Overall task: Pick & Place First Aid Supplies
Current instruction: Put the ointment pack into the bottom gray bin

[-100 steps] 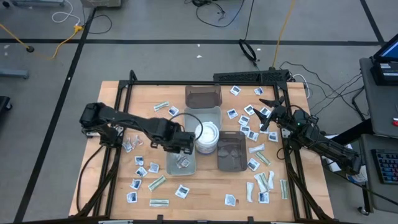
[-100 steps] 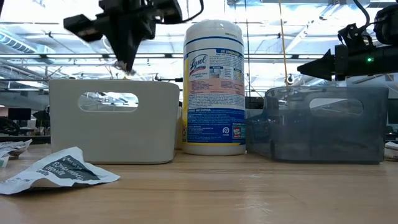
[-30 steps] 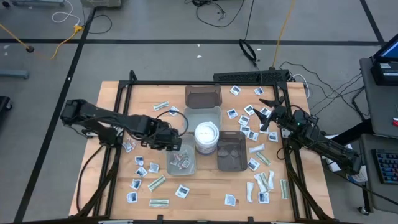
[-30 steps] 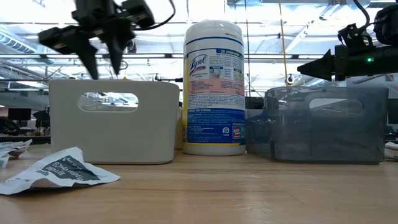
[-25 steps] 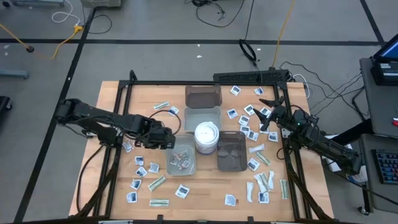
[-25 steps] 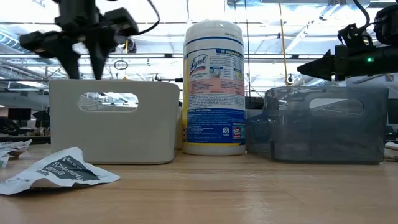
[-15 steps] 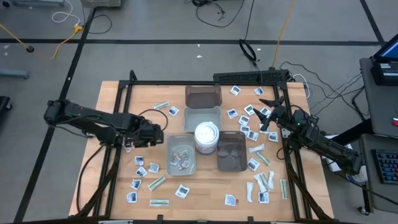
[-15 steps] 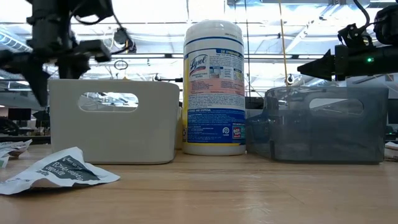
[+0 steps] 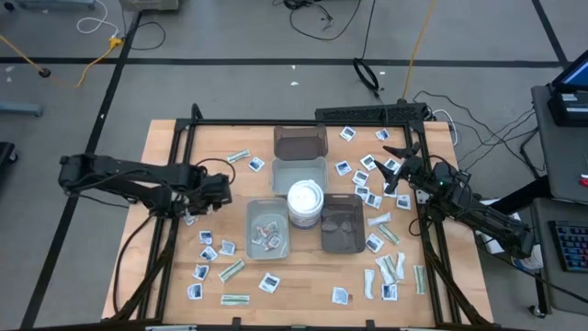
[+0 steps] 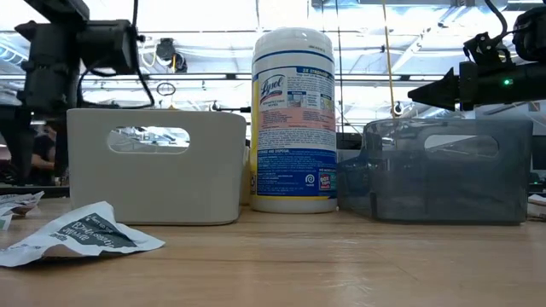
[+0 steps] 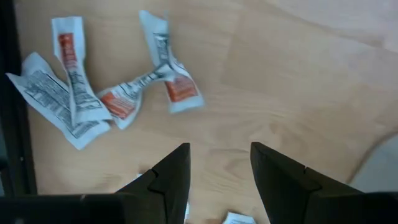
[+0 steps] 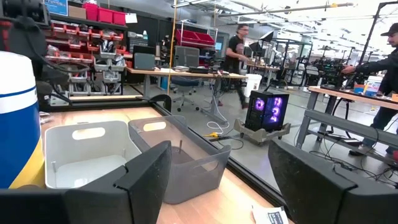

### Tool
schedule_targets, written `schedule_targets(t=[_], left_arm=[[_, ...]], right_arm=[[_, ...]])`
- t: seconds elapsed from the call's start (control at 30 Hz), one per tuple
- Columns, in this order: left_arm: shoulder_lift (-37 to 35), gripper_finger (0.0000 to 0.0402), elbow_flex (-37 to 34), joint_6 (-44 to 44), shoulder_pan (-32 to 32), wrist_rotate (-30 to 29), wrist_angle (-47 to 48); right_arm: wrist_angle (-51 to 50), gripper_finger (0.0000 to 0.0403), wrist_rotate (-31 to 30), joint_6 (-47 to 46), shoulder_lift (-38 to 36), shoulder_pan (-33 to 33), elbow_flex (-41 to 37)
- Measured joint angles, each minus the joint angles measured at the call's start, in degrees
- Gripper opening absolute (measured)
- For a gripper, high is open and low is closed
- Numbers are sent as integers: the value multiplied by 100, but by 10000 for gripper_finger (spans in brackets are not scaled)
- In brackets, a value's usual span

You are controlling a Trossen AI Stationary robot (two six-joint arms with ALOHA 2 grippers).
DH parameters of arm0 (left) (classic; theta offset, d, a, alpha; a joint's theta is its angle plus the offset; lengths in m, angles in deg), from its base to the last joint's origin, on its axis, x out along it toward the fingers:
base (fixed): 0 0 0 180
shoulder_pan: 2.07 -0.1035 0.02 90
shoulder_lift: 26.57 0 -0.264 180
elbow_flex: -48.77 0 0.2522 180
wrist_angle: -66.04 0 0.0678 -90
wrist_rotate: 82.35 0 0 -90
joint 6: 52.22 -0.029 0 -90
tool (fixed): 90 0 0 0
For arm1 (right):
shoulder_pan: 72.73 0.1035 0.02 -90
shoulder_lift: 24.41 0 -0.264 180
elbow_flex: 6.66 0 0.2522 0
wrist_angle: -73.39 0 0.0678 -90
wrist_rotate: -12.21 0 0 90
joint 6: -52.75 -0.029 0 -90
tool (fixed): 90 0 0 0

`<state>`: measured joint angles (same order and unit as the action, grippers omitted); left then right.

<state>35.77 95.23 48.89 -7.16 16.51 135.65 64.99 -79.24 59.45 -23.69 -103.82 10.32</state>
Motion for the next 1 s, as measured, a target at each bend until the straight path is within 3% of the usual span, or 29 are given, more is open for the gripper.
schedule_targets(t=[0.33,0.77,1.0], left_arm=[[636,170,-106,-148,-562,-437,-14],[934,169,-105,-199,-477,-85,-90],[934,109,-106,-363,-444,-114,-252]], right_arm=[[0,263,0,0,1,0,-1],[0,263,0,0,1,2,-2],[0,263,0,0,-1,2,-2]])
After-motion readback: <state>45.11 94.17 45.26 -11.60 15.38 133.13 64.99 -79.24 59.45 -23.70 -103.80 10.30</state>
